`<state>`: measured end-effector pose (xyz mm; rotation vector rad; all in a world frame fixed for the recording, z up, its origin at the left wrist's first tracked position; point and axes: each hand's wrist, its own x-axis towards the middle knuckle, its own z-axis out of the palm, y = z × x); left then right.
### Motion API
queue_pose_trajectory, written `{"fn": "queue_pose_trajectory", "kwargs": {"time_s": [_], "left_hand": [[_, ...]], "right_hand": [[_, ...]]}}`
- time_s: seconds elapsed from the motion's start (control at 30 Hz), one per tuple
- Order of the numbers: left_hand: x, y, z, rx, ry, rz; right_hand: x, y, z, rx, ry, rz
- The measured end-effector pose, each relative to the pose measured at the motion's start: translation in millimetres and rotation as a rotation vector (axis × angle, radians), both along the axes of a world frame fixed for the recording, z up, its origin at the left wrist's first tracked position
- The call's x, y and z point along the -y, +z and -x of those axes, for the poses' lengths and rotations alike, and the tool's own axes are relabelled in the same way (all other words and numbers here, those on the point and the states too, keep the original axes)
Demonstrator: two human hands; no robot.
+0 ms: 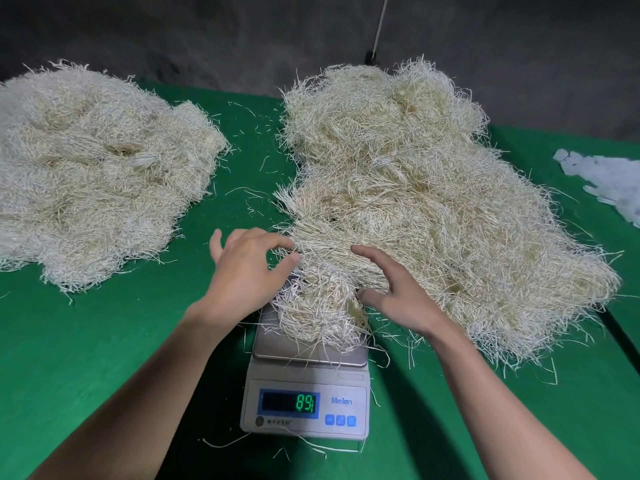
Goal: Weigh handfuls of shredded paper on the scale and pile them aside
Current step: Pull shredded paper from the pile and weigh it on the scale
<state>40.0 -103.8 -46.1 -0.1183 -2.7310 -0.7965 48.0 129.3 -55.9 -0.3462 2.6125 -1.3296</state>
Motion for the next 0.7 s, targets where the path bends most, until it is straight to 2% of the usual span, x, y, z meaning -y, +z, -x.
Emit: {"fn": "queue_pose_trajectory", "kwargs": {"time_s": [0.47, 0.7], "left_hand": [[-2.7, -0.1, 2.4, 0.012, -0.03, -0.002], [-17.2, 7.1, 12.9, 0.028, -0.06, 0.015]], "right_hand": [[-3.0, -3.5, 0.7, 0.007, -0.009, -0.003], [-34.6, -22.0, 23.2, 0.012, -0.257, 0.051]]}}
